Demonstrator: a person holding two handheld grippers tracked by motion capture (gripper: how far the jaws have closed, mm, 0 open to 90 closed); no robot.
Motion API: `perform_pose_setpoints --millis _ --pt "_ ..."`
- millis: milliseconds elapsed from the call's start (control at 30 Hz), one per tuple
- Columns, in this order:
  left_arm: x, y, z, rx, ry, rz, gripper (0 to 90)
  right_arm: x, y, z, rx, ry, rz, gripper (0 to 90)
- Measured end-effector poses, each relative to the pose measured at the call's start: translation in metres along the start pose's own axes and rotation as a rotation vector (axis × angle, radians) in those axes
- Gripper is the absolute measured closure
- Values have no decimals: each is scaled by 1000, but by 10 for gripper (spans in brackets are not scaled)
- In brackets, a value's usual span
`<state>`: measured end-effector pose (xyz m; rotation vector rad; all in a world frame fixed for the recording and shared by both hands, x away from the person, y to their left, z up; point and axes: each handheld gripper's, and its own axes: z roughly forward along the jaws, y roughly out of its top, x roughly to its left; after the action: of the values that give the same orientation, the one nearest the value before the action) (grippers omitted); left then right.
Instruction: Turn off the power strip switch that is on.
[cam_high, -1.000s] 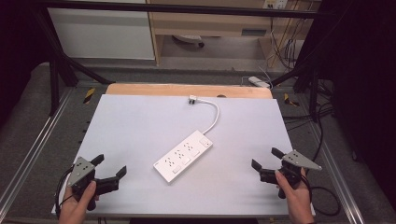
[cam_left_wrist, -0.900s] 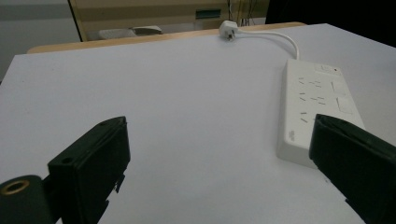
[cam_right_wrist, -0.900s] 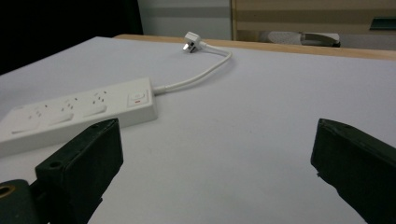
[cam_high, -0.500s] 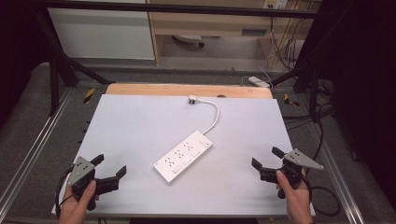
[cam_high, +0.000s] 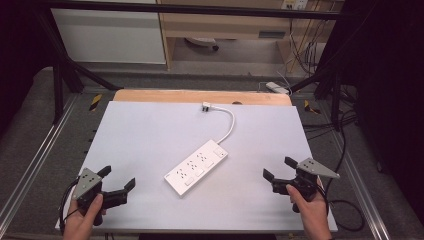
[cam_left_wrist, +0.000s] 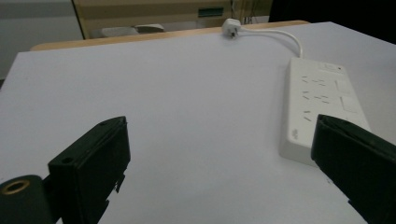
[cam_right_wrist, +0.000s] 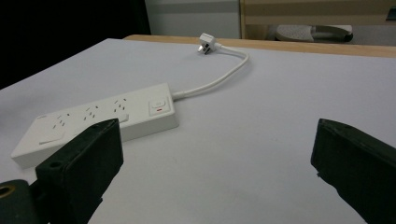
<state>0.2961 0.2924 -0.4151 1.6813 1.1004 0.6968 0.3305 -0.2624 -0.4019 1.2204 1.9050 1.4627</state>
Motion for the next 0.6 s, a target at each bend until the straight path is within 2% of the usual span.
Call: perform_pose_setpoints --millis 133,267,600 --pt "3 0 -1 -2 0 -12 56 2 6 2 16 4 -4 32" --pt "2 0 -1 -3 -9 -5 52 2 14 4 16 -4 -13 30" --pt "1 0 -1 -6 -23 2 52 9 34 15 32 27 -27 36"
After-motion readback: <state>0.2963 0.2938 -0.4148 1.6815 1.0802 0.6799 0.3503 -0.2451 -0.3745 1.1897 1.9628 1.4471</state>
